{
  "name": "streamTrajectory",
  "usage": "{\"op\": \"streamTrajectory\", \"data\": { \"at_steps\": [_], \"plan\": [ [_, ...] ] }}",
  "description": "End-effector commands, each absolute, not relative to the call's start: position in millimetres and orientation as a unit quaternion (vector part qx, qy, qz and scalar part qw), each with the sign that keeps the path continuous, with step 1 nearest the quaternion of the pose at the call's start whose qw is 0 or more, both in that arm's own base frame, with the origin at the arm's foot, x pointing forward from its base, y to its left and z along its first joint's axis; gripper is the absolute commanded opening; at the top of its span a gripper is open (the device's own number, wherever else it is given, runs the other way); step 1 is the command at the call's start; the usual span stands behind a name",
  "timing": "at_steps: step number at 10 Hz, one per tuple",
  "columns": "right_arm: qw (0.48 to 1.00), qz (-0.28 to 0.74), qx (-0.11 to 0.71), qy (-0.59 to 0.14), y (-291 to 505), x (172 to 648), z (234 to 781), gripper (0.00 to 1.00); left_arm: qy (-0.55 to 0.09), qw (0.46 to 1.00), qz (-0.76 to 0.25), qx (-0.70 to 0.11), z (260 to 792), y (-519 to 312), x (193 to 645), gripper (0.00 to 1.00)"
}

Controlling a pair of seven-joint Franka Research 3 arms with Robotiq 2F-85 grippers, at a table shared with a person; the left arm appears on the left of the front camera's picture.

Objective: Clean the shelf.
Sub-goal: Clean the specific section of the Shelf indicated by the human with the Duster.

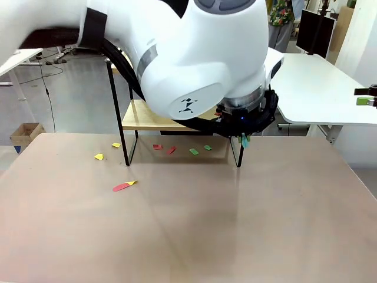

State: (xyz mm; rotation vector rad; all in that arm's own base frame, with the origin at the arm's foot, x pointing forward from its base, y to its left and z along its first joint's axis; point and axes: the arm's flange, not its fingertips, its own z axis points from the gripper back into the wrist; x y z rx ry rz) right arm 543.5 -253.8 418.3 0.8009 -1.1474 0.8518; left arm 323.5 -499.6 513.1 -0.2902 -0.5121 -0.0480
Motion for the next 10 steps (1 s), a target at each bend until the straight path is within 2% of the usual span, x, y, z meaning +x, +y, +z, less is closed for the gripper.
{"op": "streamTrajectory", "data": {
  "at_steps": [1, 5, 8, 10],
  "plan": [
    [0.682, 0.383, 0.357, -0.510, -252.0, 542.7, 420.6, 1.00, -0.246, 0.958, -0.007, -0.147, 511.1, -505.9, 331.2, 0.14],
    [0.682, 0.383, 0.357, -0.510, -252.0, 542.7, 420.6, 1.00, -0.241, 0.961, -0.014, -0.137, 504.9, -499.2, 334.0, 0.14],
    [0.682, 0.383, 0.357, -0.510, -252.0, 542.7, 420.6, 1.00, -0.198, 0.975, -0.021, -0.099, 514.8, -466.4, 348.0, 0.14],
    [0.682, 0.383, 0.357, -0.510, -252.0, 542.7, 420.6, 1.00, -0.192, 0.978, -0.008, -0.083, 519.9, -436.0, 352.5, 0.14]
  ]
}}
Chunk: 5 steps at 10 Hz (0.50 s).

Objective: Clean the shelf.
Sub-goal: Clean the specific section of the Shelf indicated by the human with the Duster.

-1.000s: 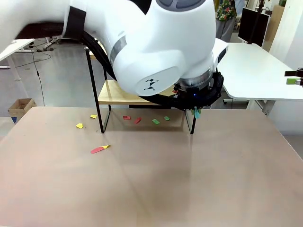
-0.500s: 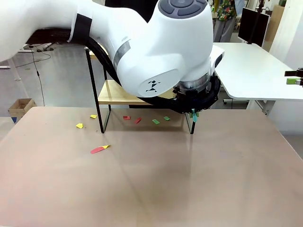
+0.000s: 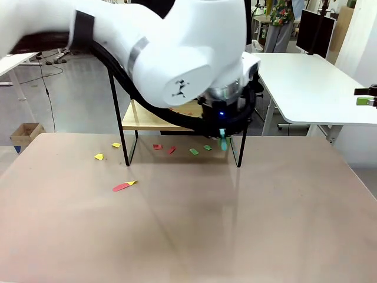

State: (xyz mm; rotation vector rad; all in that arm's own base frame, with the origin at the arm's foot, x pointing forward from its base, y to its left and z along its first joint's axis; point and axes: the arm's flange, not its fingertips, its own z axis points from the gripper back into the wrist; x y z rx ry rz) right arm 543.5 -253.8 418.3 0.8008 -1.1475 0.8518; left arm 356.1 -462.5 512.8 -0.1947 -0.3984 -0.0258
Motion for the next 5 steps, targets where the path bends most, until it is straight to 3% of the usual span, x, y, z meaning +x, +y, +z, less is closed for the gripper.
{"op": "streamTrajectory", "data": {
  "at_steps": [1, 5],
  "plan": [
    [0.682, 0.383, 0.357, -0.510, -252.0, 542.7, 420.6, 1.00, -0.188, 0.979, -0.003, -0.076, 522.5, -418.6, 354.1, 0.14],
    [0.682, 0.383, 0.357, -0.510, -252.0, 542.7, 420.6, 1.00, -0.181, 0.983, 0.023, -0.018, 521.9, -342.7, 355.3, 0.14]
  ]
}}
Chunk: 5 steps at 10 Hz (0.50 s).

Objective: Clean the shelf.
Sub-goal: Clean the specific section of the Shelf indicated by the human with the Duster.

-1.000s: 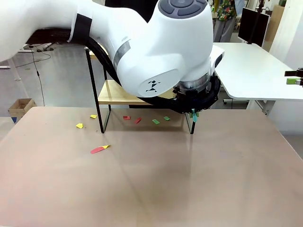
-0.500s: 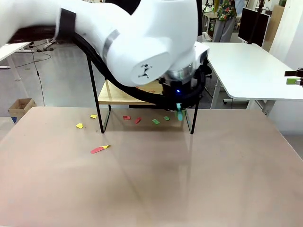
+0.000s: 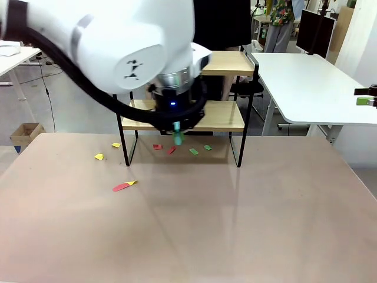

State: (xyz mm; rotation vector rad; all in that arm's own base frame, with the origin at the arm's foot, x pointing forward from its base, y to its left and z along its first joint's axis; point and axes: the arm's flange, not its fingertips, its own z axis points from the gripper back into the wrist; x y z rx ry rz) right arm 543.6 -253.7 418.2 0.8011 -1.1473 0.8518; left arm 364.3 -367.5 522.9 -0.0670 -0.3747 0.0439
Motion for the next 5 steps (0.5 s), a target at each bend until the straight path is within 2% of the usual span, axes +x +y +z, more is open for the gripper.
{"op": "streamTrajectory", "data": {
  "at_steps": [1, 4, 5],
  "plan": [
    [0.682, 0.383, 0.357, -0.510, -252.0, 542.7, 420.6, 1.00, -0.186, 0.982, 0.040, 0.012, 521.0, -321.0, 354.1, 0.14],
    [0.682, 0.383, 0.357, -0.510, -252.0, 542.7, 420.6, 1.00, -0.215, 0.960, 0.091, 0.155, 537.4, -263.9, 336.9, 0.14],
    [0.682, 0.383, 0.357, -0.510, -252.0, 542.7, 420.6, 1.00, -0.227, 0.953, 0.098, 0.174, 546.9, -257.2, 328.9, 0.14]
  ]
}}
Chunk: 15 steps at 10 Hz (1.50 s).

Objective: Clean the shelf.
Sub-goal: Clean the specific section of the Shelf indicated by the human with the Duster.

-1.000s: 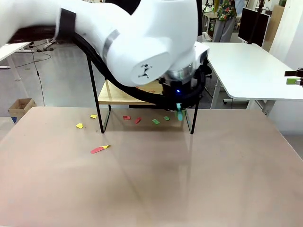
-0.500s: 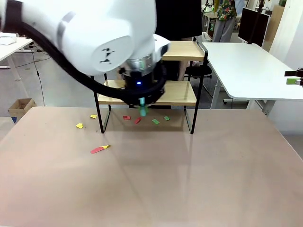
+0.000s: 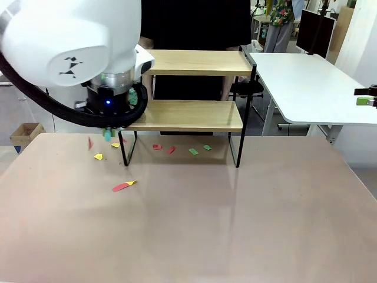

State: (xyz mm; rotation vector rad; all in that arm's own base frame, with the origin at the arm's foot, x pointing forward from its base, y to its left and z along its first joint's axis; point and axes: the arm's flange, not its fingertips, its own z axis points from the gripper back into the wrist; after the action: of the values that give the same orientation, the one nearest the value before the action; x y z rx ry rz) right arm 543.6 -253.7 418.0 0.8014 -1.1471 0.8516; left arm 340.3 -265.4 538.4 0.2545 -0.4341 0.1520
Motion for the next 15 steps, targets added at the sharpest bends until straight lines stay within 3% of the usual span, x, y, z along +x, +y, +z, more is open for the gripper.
{"op": "streamTrajectory", "data": {
  "at_steps": [1, 3, 4, 6, 8, 11, 15],
  "plan": [
    [0.682, 0.383, 0.357, -0.510, -252.0, 542.7, 420.6, 1.00, -0.238, 0.953, 0.092, 0.163, 553.0, -259.3, 322.4, 0.14],
    [0.682, 0.383, 0.357, -0.510, -252.0, 542.7, 420.6, 1.00, -0.253, 0.963, 0.035, 0.090, 562.2, -278.9, 317.2, 0.14],
    [0.682, 0.383, 0.357, -0.510, -252.0, 542.7, 420.6, 1.00, -0.236, 0.959, 0.072, 0.140, 555.3, -268.2, 321.3, 0.14],
    [0.682, 0.383, 0.357, -0.510, -252.0, 542.7, 420.6, 1.00, -0.248, 0.959, 0.061, 0.125, 561.6, -277.3, 315.0, 0.14],
    [0.682, 0.383, 0.357, -0.510, -252.0, 542.7, 420.6, 1.00, -0.249, 0.968, 0.000, 0.018, 584.2, -268.7, 307.2, 0.14],
    [0.682, 0.383, 0.357, -0.510, -252.0, 542.7, 420.6, 1.00, -0.221, 0.967, -0.097, -0.079, 601.0, -246.5, 295.1, 0.14],
    [0.682, 0.383, 0.357, -0.510, -252.0, 542.7, 420.6, 1.00, -0.164, 0.932, -0.254, -0.200, 620.9, -191.8, 277.9, 0.14]
  ]
}}
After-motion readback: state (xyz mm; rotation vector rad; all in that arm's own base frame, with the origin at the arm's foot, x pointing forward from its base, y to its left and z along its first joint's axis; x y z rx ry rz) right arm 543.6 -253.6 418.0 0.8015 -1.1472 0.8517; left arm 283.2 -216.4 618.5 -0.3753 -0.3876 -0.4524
